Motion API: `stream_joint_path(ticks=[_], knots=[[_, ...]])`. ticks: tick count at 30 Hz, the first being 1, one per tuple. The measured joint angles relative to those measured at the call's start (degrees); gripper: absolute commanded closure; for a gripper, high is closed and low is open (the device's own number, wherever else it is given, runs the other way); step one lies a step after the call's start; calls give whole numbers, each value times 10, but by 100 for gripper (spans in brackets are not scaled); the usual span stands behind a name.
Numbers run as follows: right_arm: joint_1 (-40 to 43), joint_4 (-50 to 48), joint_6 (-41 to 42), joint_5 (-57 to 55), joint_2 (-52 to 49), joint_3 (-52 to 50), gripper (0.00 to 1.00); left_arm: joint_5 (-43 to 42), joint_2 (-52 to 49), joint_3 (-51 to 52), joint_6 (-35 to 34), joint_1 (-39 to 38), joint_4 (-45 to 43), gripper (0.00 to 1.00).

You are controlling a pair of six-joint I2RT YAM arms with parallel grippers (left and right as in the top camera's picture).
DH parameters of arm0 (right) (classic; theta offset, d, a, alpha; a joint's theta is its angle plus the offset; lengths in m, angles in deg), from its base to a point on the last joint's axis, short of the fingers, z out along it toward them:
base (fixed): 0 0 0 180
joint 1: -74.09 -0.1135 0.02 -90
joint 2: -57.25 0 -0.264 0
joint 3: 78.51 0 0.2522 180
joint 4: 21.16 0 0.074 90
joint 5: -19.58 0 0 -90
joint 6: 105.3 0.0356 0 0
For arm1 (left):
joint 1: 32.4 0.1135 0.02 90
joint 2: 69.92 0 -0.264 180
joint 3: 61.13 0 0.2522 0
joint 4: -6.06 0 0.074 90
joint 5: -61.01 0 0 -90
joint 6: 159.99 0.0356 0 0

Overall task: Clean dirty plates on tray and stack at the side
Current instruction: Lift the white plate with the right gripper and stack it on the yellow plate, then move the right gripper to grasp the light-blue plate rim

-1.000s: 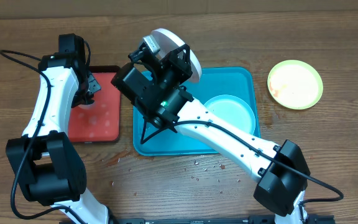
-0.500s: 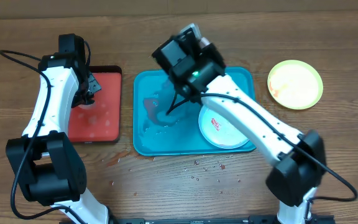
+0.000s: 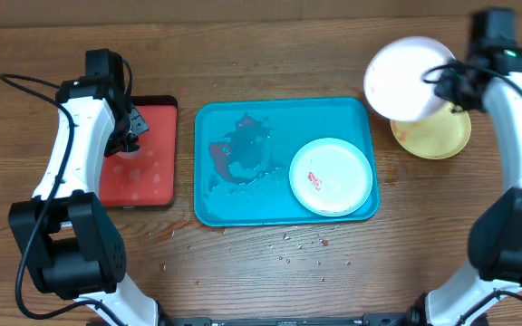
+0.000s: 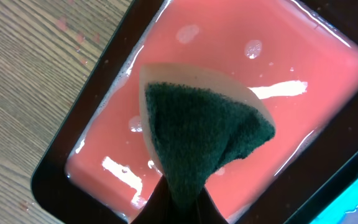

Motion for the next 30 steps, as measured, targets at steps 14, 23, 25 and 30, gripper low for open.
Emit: stream_joint_path(ticks=[14,23,25,30], knots=[[143,-80,8,132,-22,-130,62,-9,0,0,0,0,-4,96],[104,-64,-75,277,-22,-130,53,-9,0,0,0,0,-4,96],[71,-50,-115,308,-22,-130,53,-9,0,0,0,0,-4,96],[-49,-20,-193,304,-22,-130,57,-9,0,0,0,0,-5,96]])
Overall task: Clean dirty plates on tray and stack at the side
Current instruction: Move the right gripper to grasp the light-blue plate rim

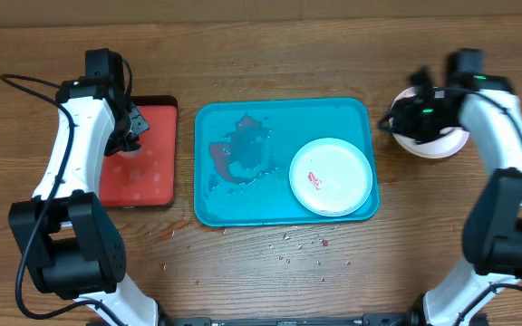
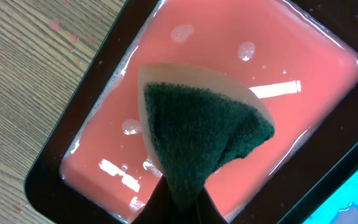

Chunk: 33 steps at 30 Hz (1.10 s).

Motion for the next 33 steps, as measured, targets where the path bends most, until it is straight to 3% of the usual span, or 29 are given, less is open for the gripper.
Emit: stream_joint_path(ticks=[8,16,24,33], knots=[[-157,-30,-35,-176,-1,-27,56,0,0,0,2,0,-1,96],[-158,-39,-61,-232,-5,-44,56,0,0,0,4,0,-1,96],[-155,-47,-125,-211,-30,-44,55,-2,0,0,4,0,0,96],[-155,-45,-139,-194,-68,-44,76,-6,0,0,4,0,3,96]])
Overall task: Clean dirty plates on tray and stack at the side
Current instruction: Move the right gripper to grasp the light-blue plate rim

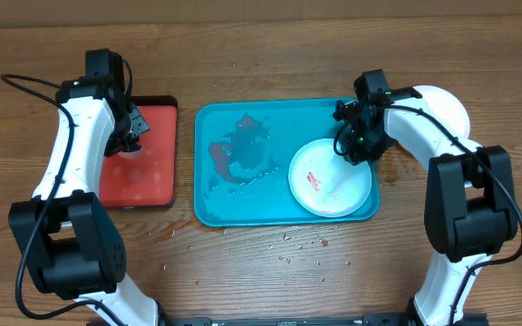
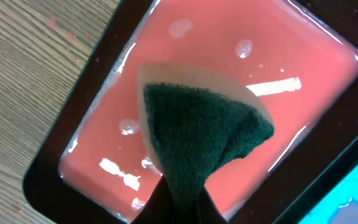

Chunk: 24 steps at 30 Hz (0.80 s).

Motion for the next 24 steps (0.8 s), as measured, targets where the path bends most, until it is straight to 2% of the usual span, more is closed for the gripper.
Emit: stream_joint_path(ticks=[3,5,7,9,16,19,24], knots=[[-1,-3,16,23,0,0,85,-9,0,0,2,0,0,96],[-4,-18,39,56,0,0,87,-15,0,0,2,0,-4,96],[-12,-35,60,85,0,0,85,-25,0,0,6,0,-12,96],[-30,-54,92,110,0,0,73,-41,0,0,16,0,-16,96],[-100,-49,179,83,0,0,69,-73,0,0,37,0,-17,96],[-98,-19,200,63,0,0,66,-82,0,0,45,0,-17,96],[-85,19,229,54,0,0,68,-110,0,0,60,0,-22,96]])
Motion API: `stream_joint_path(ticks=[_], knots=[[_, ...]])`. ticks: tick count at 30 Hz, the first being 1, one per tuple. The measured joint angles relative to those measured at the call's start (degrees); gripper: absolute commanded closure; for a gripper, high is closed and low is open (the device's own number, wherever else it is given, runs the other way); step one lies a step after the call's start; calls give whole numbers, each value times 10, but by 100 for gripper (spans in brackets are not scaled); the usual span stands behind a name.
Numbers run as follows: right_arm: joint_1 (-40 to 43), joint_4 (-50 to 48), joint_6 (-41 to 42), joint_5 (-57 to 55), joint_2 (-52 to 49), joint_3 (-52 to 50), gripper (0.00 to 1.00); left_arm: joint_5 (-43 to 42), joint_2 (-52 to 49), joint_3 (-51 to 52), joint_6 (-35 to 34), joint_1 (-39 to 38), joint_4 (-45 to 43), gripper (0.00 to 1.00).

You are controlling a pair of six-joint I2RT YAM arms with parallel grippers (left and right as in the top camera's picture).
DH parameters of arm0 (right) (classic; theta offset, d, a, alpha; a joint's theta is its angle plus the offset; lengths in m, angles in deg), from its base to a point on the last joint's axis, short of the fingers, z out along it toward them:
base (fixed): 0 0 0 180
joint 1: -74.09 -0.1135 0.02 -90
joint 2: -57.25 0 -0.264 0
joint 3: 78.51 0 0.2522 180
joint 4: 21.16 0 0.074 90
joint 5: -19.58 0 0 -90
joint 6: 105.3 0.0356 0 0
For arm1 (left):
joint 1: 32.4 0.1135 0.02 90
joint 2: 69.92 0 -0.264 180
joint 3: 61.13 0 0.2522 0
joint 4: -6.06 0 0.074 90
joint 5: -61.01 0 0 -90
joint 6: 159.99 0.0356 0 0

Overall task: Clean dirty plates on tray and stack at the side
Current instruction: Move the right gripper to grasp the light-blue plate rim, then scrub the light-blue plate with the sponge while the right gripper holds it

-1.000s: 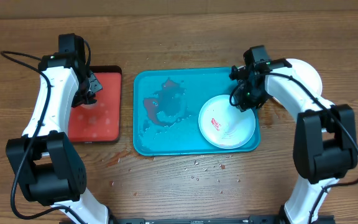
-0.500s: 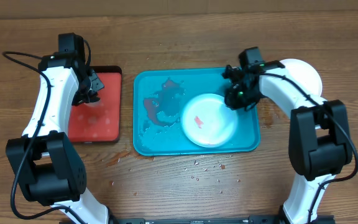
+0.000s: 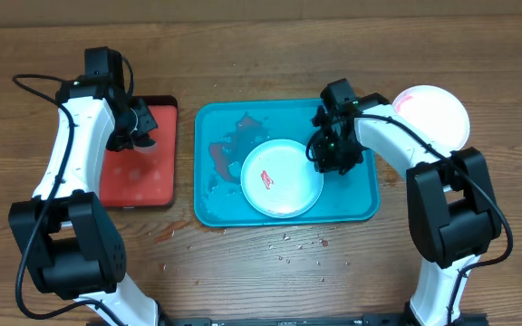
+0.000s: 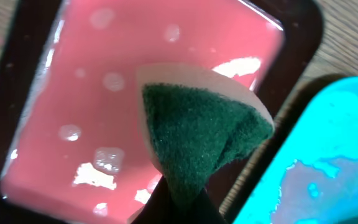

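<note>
A white dirty plate [image 3: 282, 177] with a red smear lies in the middle of the teal tray [image 3: 284, 215], next to a wet reddish patch [image 3: 229, 154]. My right gripper [image 3: 329, 150] sits at that plate's upper right rim and seems shut on it. At the far right, off the tray, lies a clean white plate [image 3: 433, 113]. My left gripper [image 4: 182, 200] is shut on a green sponge [image 4: 197, 134] with a cream backing. It holds the sponge above the right side of the red wash tray [image 3: 134, 172], close to the teal tray [image 4: 334, 155].
The red wash tray [image 4: 79, 93] has a black rim and holds pink bubbly liquid. Crumbs and red specks [image 3: 293, 243] lie on the wooden table in front of the teal tray. Black cables trail from the left arm [image 3: 71, 154].
The dirty plate has shifted from the tray's right side to its middle, with my right gripper at its rim. My left gripper with the sponge has moved right, toward the teal tray.
My right gripper first held a clean white plate above a yellow plate at the far right, then was low over that stack. The white plate lay there when the gripper reached the dirty plate. The left gripper held the sponge over the red tray throughout.
</note>
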Motion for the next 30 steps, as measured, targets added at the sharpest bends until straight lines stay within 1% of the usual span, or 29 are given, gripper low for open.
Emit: stream_joint_path(ticks=[2,5,7,9,10,14,20,23,26,30], knots=[[0,5,7,4,0,0,70,-9,0,0,3,0,-1,96],[-3,3,17,18,-2,0,78,-20,0,0,7,0,-3,96],[-7,-4,29,26,-5,0,81,-26,0,0,11,0,-3,96],[-10,-11,36,33,-8,2,89,-34,0,0,15,0,-3,96],[-11,-14,41,34,-8,2,96,-40,0,0,17,0,-3,96],[-11,-43,62,47,-10,2,96,-73,0,0,32,-4,-2,96],[-14,-129,124,61,-18,2,96,-150,0,0,44,-30,-8,96],[-15,-151,144,60,-21,2,96,-184,0,0,45,-61,-22,96],[-17,-165,167,61,-24,2,96,-199,-1,0,39,-107,-49,96],[-18,-197,203,61,-30,2,96,-201,-11,0,1,-178,-97,96]])
